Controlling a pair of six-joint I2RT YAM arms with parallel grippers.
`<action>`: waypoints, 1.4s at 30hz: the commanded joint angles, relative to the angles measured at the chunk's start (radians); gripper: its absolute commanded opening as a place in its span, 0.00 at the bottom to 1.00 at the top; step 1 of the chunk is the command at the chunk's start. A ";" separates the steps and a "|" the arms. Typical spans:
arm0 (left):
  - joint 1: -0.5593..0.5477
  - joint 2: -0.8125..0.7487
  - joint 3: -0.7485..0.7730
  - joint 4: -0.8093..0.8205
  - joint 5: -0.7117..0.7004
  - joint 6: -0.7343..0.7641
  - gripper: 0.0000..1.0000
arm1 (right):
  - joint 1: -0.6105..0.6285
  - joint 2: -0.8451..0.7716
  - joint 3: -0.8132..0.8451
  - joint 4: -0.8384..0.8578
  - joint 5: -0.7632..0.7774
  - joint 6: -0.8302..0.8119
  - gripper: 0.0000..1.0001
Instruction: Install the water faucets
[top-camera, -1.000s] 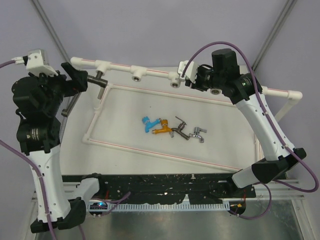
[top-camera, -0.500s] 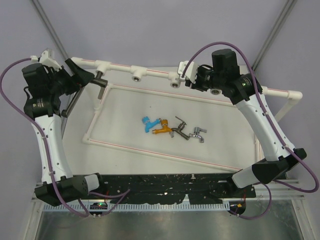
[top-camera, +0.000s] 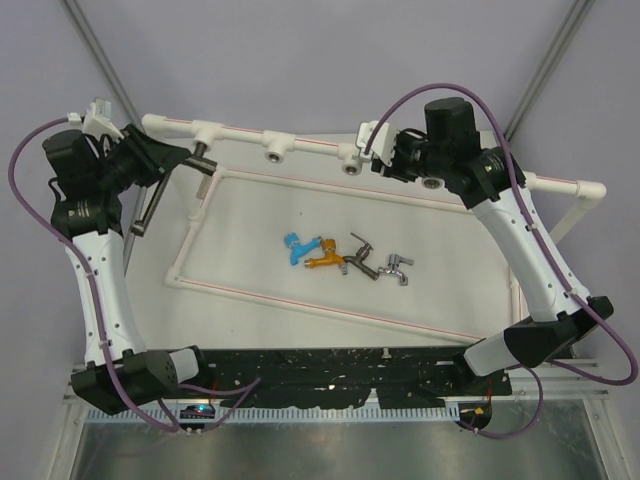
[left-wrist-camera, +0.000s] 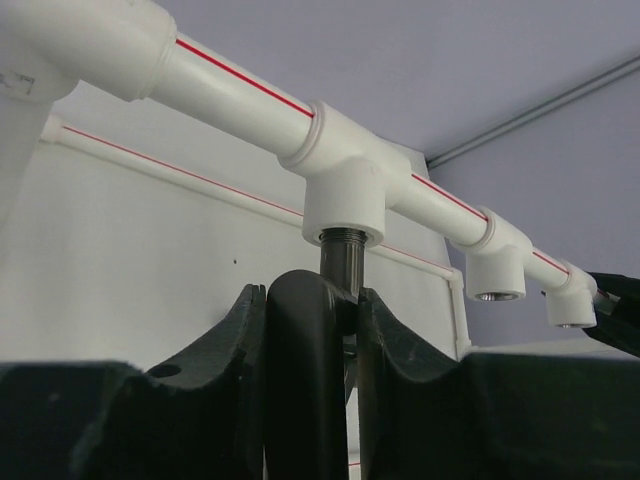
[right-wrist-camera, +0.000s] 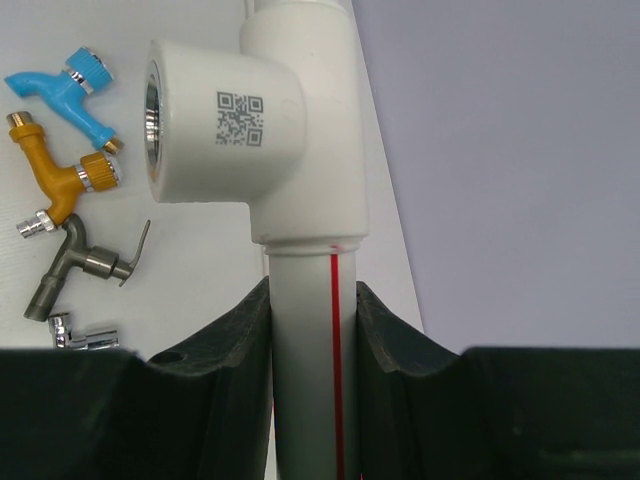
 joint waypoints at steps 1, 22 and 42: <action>-0.036 -0.039 0.046 0.014 0.031 0.010 0.19 | 0.022 0.057 -0.042 -0.030 -0.137 0.063 0.05; -0.832 0.063 0.108 -0.271 -0.969 0.567 0.31 | 0.022 0.072 -0.025 -0.033 -0.146 0.071 0.05; -0.587 -0.168 0.094 -0.069 -0.535 0.236 0.83 | 0.024 0.077 -0.033 -0.035 -0.145 0.074 0.05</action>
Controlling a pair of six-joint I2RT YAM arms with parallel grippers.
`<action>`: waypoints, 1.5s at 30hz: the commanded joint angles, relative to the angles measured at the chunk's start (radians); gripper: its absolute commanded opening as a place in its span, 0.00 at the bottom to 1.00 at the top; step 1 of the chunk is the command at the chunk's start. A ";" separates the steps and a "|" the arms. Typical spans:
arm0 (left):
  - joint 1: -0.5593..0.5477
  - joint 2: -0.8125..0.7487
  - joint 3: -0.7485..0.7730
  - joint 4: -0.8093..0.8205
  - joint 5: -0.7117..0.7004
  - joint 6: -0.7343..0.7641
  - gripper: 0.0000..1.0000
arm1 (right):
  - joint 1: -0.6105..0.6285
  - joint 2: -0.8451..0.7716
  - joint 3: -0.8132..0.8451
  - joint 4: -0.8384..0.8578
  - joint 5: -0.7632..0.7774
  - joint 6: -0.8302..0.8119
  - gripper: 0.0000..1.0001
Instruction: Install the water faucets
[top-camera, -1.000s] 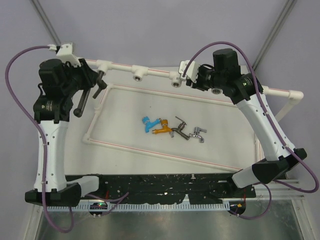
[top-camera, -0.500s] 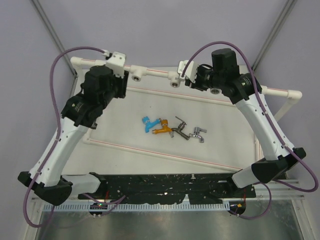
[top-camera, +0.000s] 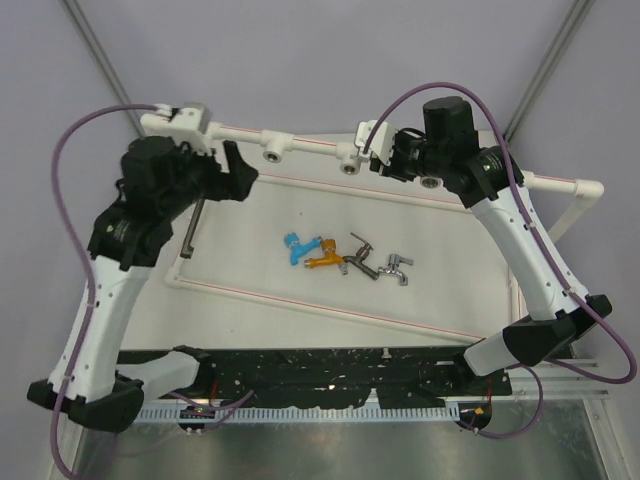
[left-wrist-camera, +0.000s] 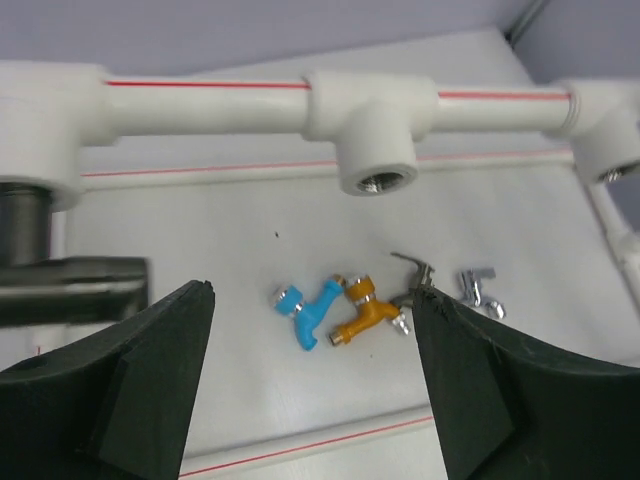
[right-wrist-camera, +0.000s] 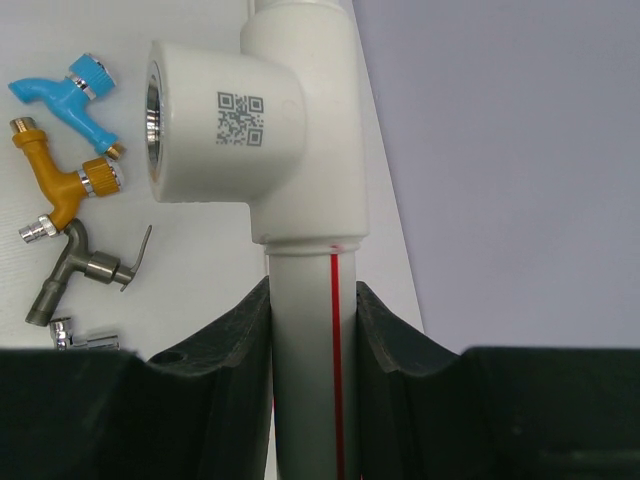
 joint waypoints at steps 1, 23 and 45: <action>0.232 -0.156 -0.021 0.165 0.184 -0.193 0.84 | 0.023 0.068 -0.041 -0.037 -0.138 0.071 0.05; 0.661 -0.136 -0.270 0.439 0.422 -0.419 0.59 | 0.025 0.076 -0.044 -0.026 -0.158 0.068 0.05; 0.015 -0.129 -0.190 0.242 -0.085 0.299 0.11 | 0.030 0.065 -0.115 0.121 -0.145 0.180 0.05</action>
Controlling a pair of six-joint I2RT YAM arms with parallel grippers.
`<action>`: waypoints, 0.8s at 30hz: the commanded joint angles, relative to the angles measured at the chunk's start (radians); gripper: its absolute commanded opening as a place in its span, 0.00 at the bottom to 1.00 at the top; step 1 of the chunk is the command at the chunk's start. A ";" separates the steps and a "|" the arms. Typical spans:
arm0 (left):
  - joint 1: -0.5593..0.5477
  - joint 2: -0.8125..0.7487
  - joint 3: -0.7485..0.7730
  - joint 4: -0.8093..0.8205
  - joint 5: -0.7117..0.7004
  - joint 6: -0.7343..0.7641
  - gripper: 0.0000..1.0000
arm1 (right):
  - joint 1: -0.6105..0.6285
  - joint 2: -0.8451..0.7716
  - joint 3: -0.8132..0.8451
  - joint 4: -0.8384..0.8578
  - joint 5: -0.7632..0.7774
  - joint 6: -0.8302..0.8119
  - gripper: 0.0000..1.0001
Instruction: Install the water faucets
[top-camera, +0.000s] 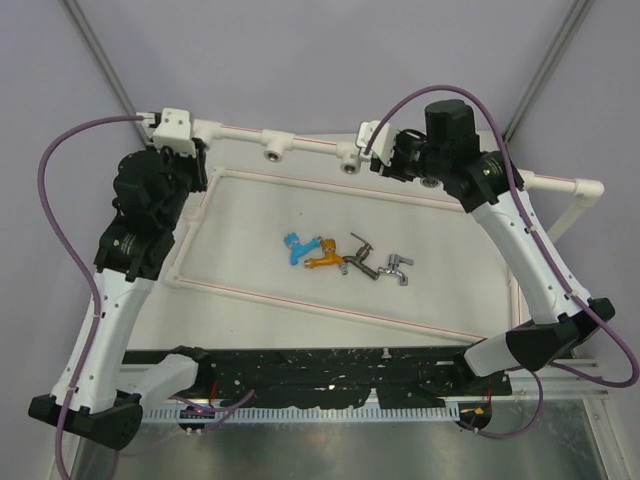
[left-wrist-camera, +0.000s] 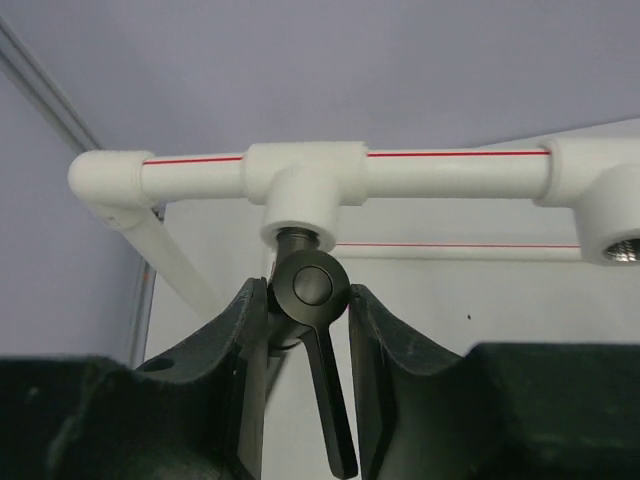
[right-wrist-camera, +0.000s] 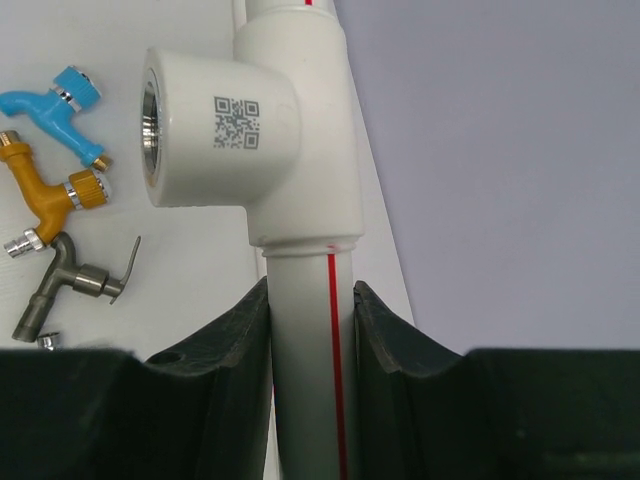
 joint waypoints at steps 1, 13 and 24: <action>-0.191 0.047 0.049 -0.097 0.118 0.085 0.11 | 0.029 0.079 -0.063 0.068 -0.160 0.171 0.05; -0.312 0.139 0.044 -0.184 0.056 0.081 0.21 | 0.031 0.053 -0.110 0.121 -0.160 0.173 0.05; -0.150 0.078 0.421 -0.408 0.059 -0.177 0.84 | 0.031 0.047 -0.127 0.145 -0.154 0.180 0.05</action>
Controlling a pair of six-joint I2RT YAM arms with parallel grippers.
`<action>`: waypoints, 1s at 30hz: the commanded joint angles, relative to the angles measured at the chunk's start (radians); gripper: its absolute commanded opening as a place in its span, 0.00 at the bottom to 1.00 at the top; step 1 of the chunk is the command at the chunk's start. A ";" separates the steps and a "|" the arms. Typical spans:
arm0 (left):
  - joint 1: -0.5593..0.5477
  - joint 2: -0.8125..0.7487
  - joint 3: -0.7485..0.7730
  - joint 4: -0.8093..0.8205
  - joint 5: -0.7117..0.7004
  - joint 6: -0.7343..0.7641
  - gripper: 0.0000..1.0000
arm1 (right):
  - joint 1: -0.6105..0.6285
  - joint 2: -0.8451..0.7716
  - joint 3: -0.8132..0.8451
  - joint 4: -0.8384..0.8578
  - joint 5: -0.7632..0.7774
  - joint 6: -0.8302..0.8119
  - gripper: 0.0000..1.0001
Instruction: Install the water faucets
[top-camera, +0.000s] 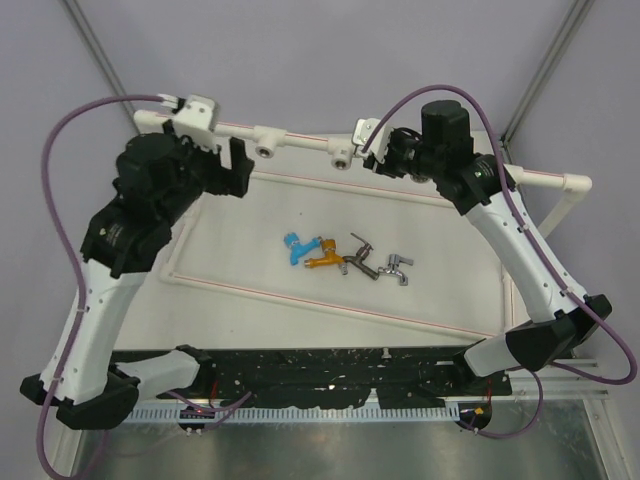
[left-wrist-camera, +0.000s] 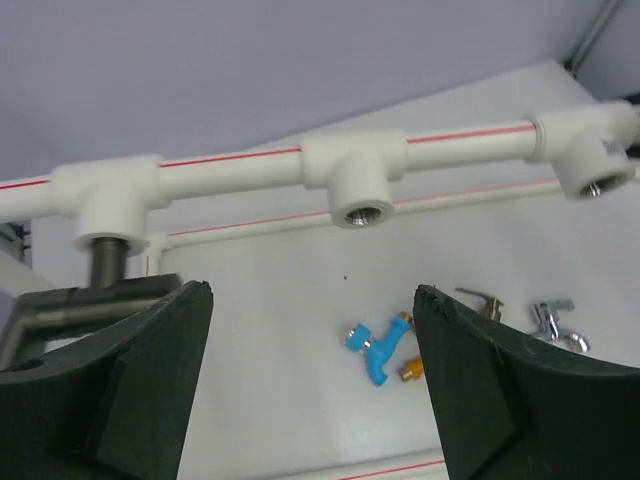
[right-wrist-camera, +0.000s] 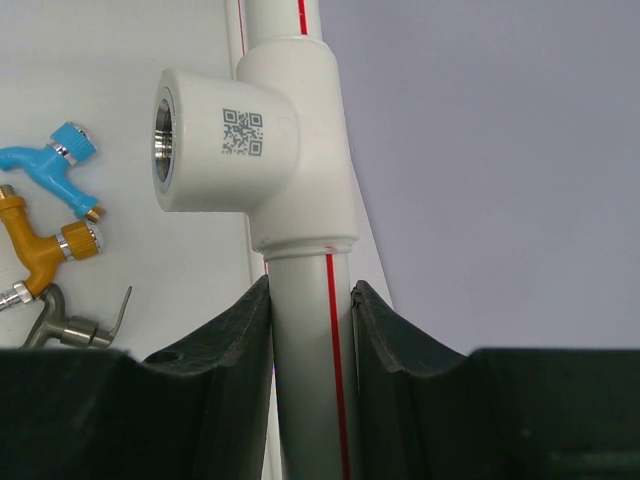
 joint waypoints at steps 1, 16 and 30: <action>0.156 -0.062 0.128 -0.100 -0.014 -0.150 0.85 | 0.022 0.053 -0.075 -0.005 -0.098 0.143 0.05; 0.713 0.089 0.206 -0.208 0.434 -0.260 0.84 | 0.022 0.042 -0.097 0.017 -0.085 0.137 0.05; 0.713 0.165 0.309 -0.407 0.388 -0.037 0.55 | 0.022 0.035 -0.107 0.038 -0.101 0.131 0.05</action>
